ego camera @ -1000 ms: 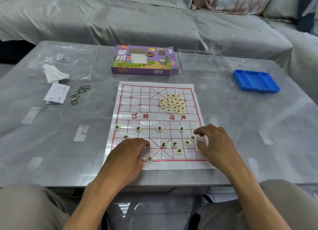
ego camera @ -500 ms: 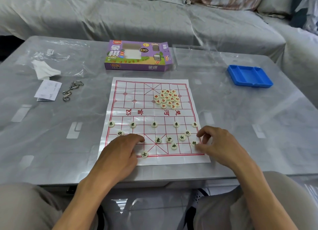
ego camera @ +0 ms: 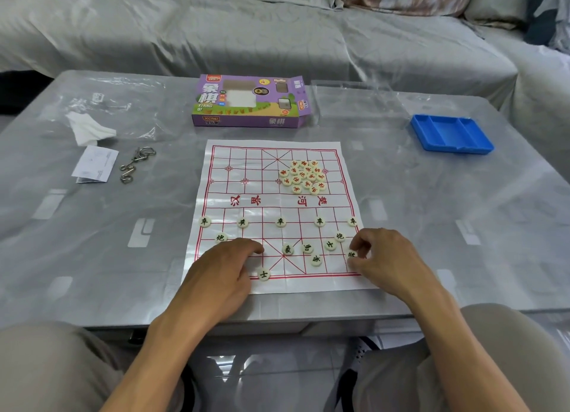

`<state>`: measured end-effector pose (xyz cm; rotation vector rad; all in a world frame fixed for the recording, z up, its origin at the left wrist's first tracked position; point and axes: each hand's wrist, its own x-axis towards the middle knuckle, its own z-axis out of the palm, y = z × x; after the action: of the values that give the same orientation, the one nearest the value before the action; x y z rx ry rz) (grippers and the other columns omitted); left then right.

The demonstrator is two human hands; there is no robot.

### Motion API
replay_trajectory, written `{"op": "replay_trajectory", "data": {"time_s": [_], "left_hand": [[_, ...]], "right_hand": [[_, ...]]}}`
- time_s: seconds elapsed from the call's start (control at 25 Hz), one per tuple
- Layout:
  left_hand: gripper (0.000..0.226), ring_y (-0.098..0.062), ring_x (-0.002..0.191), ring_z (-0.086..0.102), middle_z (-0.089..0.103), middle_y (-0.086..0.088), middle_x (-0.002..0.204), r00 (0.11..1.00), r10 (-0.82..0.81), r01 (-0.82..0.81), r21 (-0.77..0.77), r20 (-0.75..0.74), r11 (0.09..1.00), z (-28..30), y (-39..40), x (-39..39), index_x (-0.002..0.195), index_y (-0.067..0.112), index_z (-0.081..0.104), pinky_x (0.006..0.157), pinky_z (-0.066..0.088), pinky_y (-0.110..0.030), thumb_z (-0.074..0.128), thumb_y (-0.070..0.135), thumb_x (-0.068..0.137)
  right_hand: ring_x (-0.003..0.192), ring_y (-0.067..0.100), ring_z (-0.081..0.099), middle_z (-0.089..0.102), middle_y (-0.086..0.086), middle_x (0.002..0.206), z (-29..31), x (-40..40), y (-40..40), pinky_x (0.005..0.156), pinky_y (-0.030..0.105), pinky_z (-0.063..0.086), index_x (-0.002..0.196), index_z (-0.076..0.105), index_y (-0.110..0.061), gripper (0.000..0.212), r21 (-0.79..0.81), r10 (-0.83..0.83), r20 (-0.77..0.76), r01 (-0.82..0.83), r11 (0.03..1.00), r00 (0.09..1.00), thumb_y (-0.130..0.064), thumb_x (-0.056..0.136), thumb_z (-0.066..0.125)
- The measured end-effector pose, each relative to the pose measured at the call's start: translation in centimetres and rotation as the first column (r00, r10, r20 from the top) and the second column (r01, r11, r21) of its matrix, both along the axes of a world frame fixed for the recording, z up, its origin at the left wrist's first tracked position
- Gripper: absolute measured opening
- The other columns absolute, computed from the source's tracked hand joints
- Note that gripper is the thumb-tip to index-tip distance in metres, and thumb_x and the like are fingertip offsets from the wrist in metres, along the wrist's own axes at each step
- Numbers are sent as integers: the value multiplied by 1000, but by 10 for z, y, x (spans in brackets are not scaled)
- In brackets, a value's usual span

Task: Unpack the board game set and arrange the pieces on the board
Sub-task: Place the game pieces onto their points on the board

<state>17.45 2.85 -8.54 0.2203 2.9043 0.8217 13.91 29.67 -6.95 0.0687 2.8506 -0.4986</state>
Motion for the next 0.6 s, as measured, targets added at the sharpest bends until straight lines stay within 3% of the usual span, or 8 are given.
{"op": "replay_trajectory", "data": {"time_s": [0.12,0.28,0.48,0.6], "left_hand": [[39,-13,112,55,61,11,124,1000,-5,5,-1,-18,1000,-3,1,-1,123,32,56,89,46,-27,45,12,91],[36,-14,111,55,62,10,123,1000,6,-6,4,-25,1000,-3,1,0,122,31,57,89,46,-29,44,14,93],[34,-12,115,54,60,11,127,999,2,-2,-3,-52,1000,-1,3,0,124,29,57,91,43,-25,45,18,95],[33,-12,116,53,59,11,127,999,2,-2,0,-50,1000,-2,3,-1,124,29,57,92,43,-27,45,19,95]], "right_hand": [[78,4,58,63,-20,90,5,7,-13,65,20,43,95,60,-34,16,-113,60,-46,-65,991,997,-35,82,68],[72,-4,52,63,-20,86,6,19,-38,67,13,41,94,62,-34,14,-201,188,-73,-199,959,980,-30,81,66],[86,3,54,64,-14,95,-12,29,-69,78,24,47,100,62,-30,19,-172,302,-176,-332,928,937,-32,81,60],[87,3,52,62,-14,93,-21,29,-75,76,25,46,101,62,-30,20,-174,324,-209,-361,916,923,-31,82,59]]}}
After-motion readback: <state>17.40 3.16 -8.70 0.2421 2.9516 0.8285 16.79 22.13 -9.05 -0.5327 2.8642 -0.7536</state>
